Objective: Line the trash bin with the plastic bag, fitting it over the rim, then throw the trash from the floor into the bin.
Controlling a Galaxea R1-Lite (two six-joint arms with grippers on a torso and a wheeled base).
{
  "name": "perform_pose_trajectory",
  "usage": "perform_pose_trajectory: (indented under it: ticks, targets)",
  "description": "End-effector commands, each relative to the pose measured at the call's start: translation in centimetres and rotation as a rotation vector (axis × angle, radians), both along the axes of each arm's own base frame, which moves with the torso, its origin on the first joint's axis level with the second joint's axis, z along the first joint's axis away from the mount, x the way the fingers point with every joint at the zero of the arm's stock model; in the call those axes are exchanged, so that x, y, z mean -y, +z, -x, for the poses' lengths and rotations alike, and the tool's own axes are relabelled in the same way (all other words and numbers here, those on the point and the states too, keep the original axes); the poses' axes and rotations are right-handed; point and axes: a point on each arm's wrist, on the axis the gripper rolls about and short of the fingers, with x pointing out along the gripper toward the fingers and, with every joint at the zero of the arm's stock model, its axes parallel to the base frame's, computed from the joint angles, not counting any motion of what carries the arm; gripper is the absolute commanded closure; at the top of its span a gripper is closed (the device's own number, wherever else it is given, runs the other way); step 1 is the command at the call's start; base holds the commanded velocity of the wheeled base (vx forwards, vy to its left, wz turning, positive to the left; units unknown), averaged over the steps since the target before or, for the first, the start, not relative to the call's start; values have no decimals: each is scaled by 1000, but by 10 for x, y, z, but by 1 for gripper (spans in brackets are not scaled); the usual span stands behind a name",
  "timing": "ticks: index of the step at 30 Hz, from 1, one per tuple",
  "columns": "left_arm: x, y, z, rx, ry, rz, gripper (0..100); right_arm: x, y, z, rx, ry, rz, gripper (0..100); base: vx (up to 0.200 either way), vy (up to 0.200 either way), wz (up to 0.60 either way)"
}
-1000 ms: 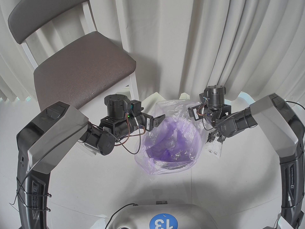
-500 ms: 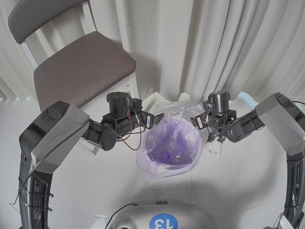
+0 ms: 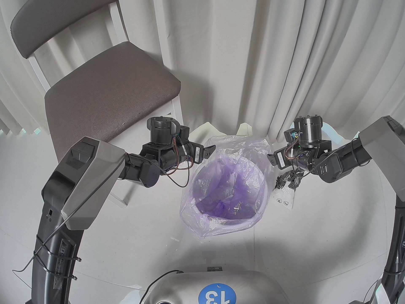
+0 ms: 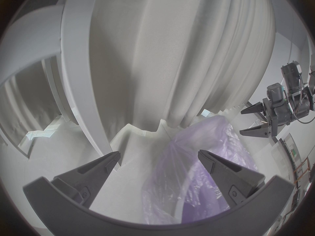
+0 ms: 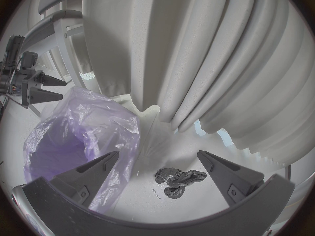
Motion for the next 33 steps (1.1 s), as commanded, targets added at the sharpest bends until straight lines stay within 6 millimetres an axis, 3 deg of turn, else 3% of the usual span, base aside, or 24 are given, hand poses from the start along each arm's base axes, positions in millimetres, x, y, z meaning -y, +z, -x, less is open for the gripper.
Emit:
perform_pose_trajectory:
  ticks: [1,12,18,33]
  targets:
    - [1,-23,-16,-26,12,-18,0,3,-22,-8,-36,-12,9,0,0,0,0]
    - [-11,-53,-28,-43,56,-66,0,16,-60,-31,-58,-58,-11,0,0,0,0]
    - [-14,-59,-30,-53,63,-69,0,16,-81,-37,-86,-76,-33,0,0,0,0]
    - [-23,-110,-36,-97,120,-102,0,14,-115,-48,-116,-104,-79,0,0,0,0]
